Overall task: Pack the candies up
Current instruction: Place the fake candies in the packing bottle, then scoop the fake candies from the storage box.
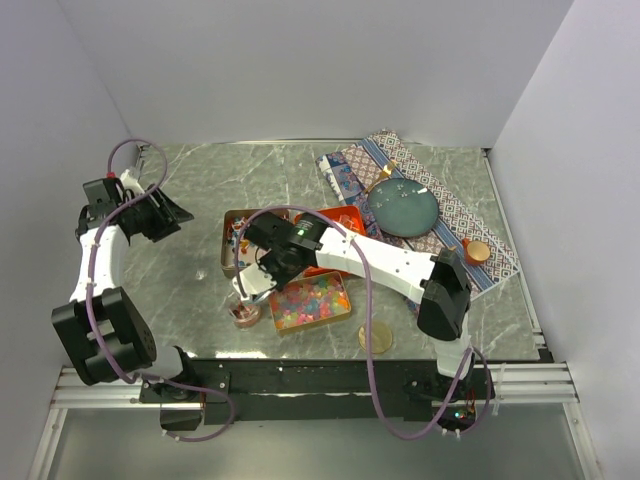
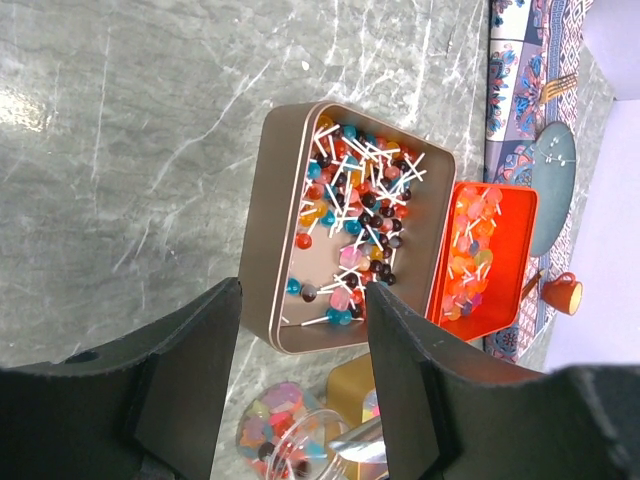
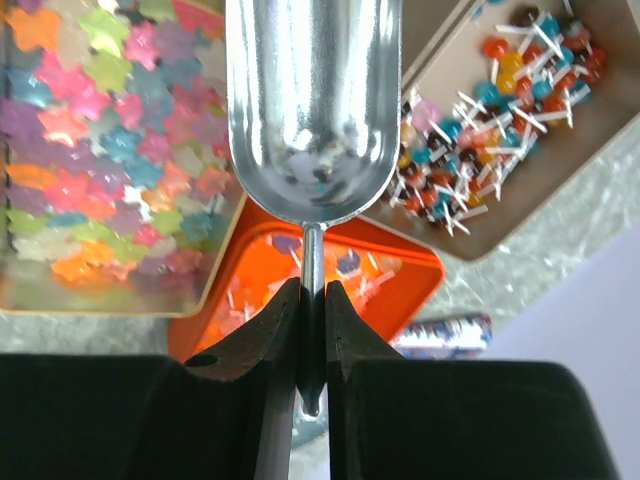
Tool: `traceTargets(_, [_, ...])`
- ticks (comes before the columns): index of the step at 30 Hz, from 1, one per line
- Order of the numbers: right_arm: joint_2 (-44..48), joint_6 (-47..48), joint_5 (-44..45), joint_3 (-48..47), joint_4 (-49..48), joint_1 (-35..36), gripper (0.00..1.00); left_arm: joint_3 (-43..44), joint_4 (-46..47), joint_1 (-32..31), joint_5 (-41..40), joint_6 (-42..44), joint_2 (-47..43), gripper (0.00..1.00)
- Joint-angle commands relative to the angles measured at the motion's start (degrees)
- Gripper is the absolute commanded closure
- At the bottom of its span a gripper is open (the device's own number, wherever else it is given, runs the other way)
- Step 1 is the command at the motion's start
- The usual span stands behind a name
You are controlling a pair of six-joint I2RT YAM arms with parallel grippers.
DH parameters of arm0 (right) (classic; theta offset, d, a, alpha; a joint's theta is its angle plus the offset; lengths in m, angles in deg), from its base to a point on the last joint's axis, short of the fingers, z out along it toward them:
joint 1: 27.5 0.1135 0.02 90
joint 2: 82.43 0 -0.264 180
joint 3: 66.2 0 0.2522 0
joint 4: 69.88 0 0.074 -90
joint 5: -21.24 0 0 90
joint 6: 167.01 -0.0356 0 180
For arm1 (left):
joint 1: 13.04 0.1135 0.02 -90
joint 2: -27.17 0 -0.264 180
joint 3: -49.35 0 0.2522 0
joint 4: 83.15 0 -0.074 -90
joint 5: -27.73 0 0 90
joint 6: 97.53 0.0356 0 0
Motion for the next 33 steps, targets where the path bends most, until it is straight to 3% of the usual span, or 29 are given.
traceTargets(1, [-0.9,1.3,5.9,-4.0,2.8,1.5,1.00,-0.9,1.6,0.4,2.1,-1.0,-1.6,0.41])
traceTargets(10, [1.8,0.1,9.2,-6.7,2.6,1.1,1.00,0.2,1.6,-2.6,1.5,-0.2,2.4,0.41])
traceTargets(17, [5.8,-9.3,8.3,-6.5,2.4,-5.8,1.00,3.1,1.5,-12.9,-4.9,0.8,7.5,0.42])
traceTargets(25, [9.9,-19.8,7.9,0.4,-2.5,-20.6,1.00,6.6,0.4,-17.0,-9.7,0.3,18.2,0.47])
traceTargets(33, [12.1,-12.4,13.6,13.4,-8.7,-24.7,1.00,10.6,-0.9,-18.7,-10.2,0.9,25.7,0.52])
